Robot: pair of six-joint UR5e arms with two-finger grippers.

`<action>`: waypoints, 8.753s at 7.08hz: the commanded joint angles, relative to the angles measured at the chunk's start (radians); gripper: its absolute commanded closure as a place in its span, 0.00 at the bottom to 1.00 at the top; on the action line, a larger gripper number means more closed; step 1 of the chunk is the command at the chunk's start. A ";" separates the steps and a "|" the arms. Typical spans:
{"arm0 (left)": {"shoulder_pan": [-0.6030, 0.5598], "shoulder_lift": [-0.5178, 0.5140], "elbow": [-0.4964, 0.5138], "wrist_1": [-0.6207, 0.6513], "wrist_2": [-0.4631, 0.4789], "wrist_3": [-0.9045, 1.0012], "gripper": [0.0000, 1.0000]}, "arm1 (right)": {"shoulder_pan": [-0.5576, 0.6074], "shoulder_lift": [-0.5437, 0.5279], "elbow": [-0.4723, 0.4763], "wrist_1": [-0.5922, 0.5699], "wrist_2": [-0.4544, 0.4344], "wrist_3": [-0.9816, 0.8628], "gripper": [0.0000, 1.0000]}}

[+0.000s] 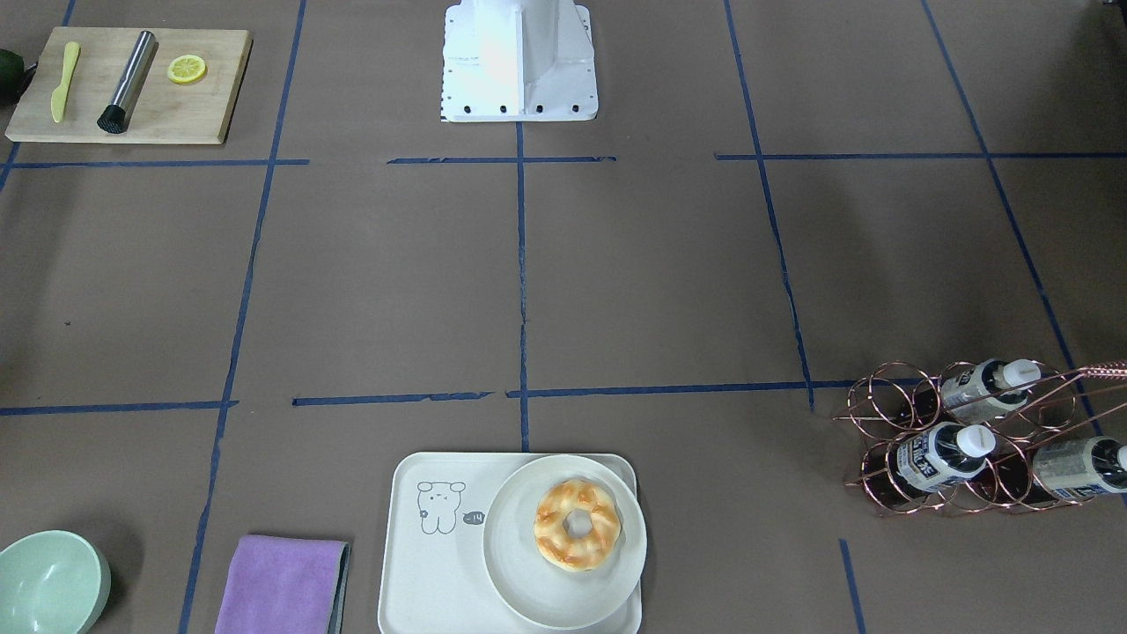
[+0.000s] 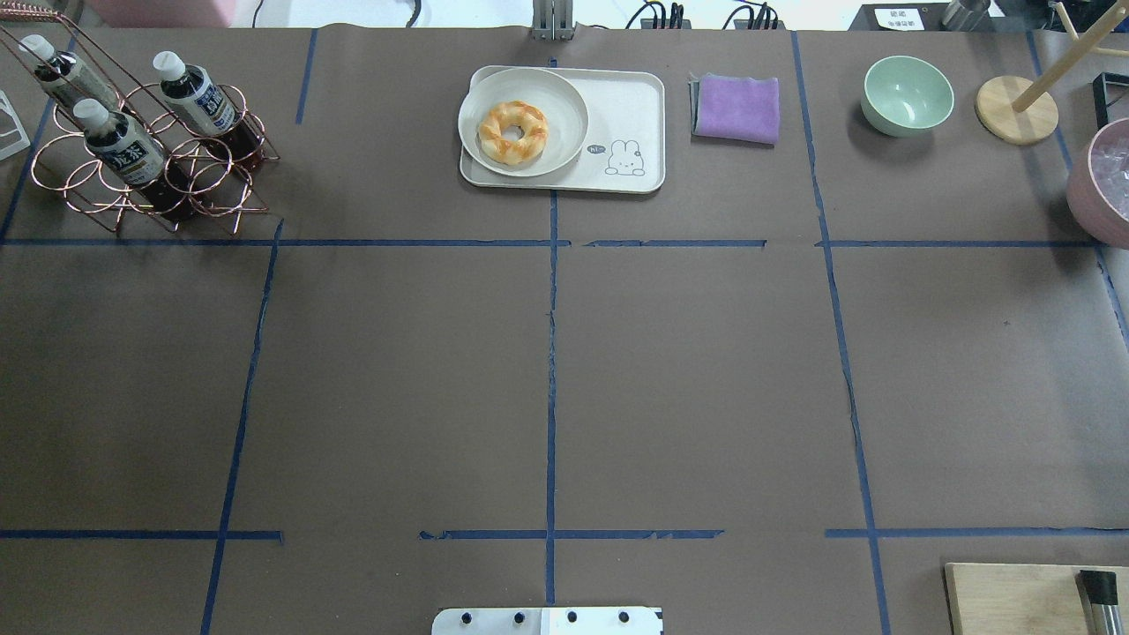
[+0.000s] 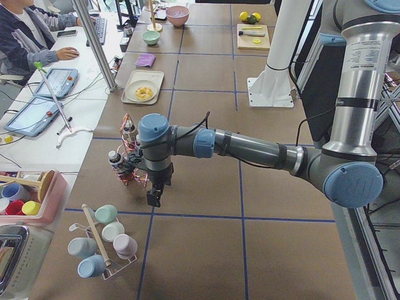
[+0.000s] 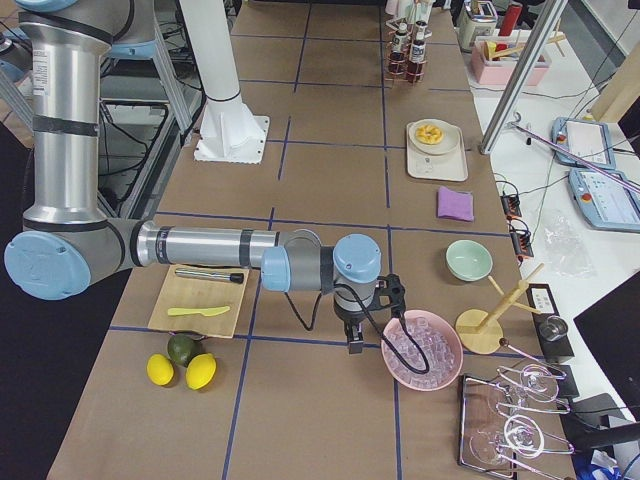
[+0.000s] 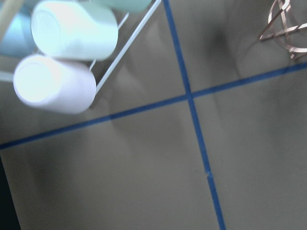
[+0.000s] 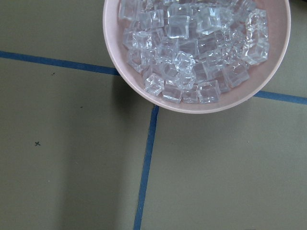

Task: Place tea on tray
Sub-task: 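Move the left gripper toward the copper rack of tea bottles, then lower the left gripper onto a dark tea bottle in the rack and grasp it, then lift the tea bottle straight up out of the rack with the left gripper, then carry the bottle to the table center and set it upright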

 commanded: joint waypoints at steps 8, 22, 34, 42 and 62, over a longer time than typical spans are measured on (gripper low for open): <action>0.473 0.120 -0.124 -0.836 0.476 -1.005 0.00 | 0.000 0.000 0.000 -0.001 0.009 0.000 0.00; 0.532 -0.044 0.063 -0.944 0.629 -0.981 0.26 | 0.000 0.003 0.000 -0.002 0.008 0.002 0.00; 0.512 -0.059 0.089 -0.957 0.629 -0.981 0.63 | 0.000 0.005 0.003 0.000 0.009 0.005 0.00; 0.430 -0.073 0.025 -0.957 0.611 -0.978 0.96 | 0.000 0.002 0.018 -0.002 0.020 0.005 0.00; 1.125 -0.631 -0.132 -0.121 1.235 -1.450 1.00 | 0.000 0.002 0.017 0.000 0.017 0.022 0.00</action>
